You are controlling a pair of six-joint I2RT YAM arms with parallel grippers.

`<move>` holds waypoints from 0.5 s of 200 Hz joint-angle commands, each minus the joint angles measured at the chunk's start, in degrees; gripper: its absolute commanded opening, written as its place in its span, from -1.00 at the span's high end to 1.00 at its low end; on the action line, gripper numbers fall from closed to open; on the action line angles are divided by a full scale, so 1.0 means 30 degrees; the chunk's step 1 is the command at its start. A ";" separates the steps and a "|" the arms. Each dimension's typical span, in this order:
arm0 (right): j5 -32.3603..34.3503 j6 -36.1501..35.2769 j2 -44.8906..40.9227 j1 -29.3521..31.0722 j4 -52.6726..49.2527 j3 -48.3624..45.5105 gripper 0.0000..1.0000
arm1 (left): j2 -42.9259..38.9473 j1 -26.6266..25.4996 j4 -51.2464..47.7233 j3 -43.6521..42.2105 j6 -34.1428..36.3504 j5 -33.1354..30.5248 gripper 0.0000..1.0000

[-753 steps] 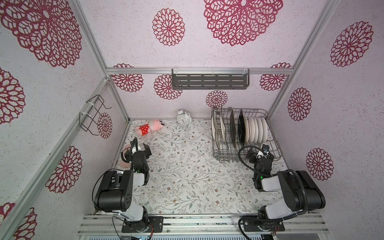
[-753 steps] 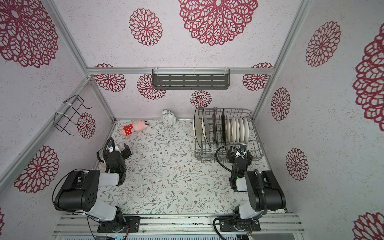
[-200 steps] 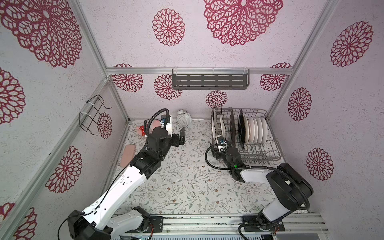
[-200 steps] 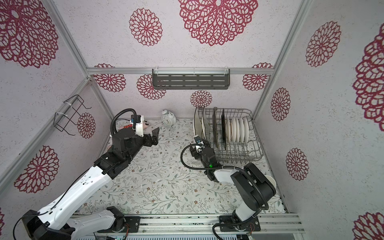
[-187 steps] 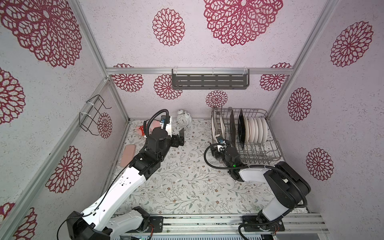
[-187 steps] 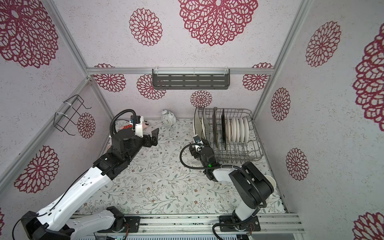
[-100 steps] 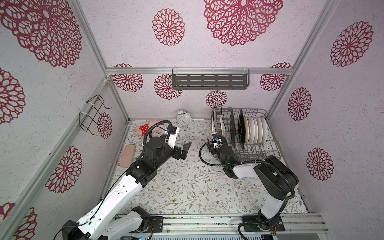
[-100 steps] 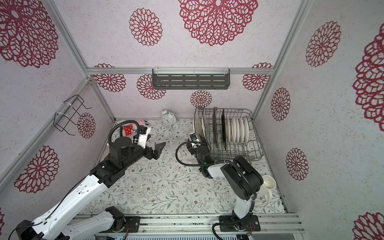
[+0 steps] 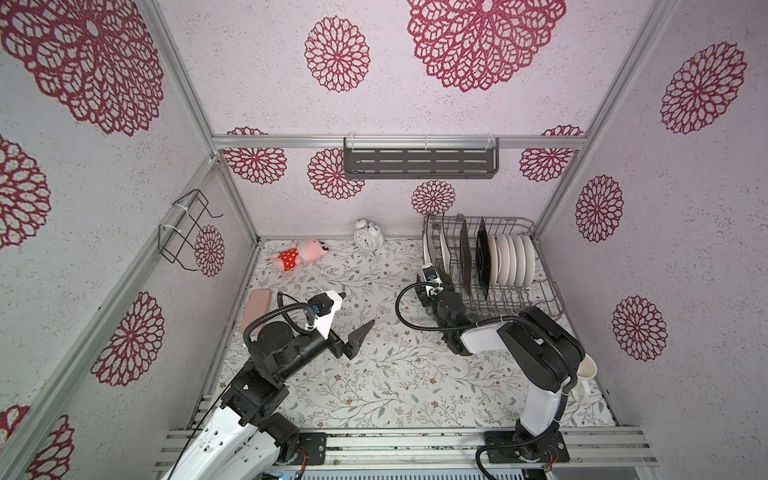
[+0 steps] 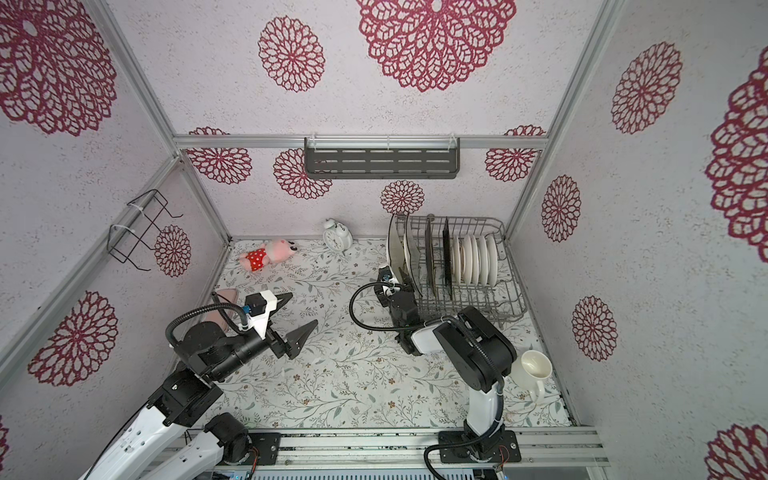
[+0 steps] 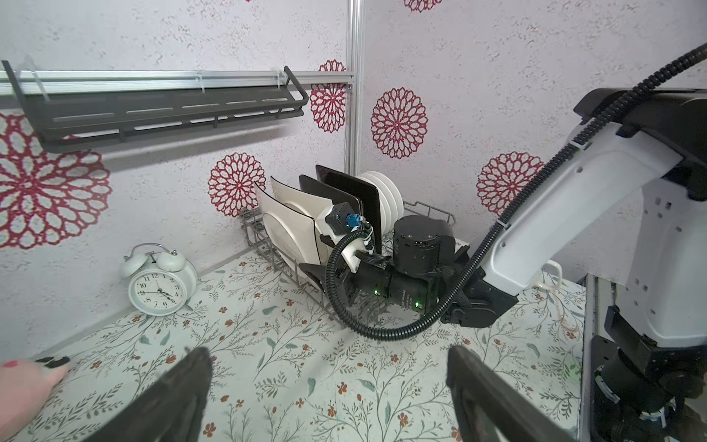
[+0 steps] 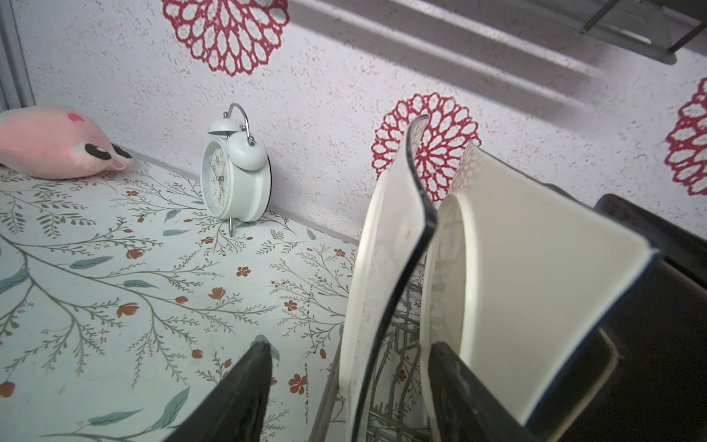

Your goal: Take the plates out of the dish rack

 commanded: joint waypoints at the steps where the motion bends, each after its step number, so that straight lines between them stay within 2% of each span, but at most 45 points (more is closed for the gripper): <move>1: -0.0056 0.0536 -0.0121 0.0106 0.0513 0.0535 -0.35 | 0.0129 -0.0120 -0.1032 0.0221 0.0929 0.0283 -0.95; 48: 0.0587 0.0754 0.0664 0.0064 0.2482 0.0333 -0.32 | 0.1197 -0.0105 -0.0564 0.0609 0.0879 0.0958 -0.95; 100: 0.0839 0.0771 0.1386 -0.0022 0.2901 0.0847 -0.29 | 0.1312 -0.0143 -0.1121 0.0476 0.1595 0.1983 -0.95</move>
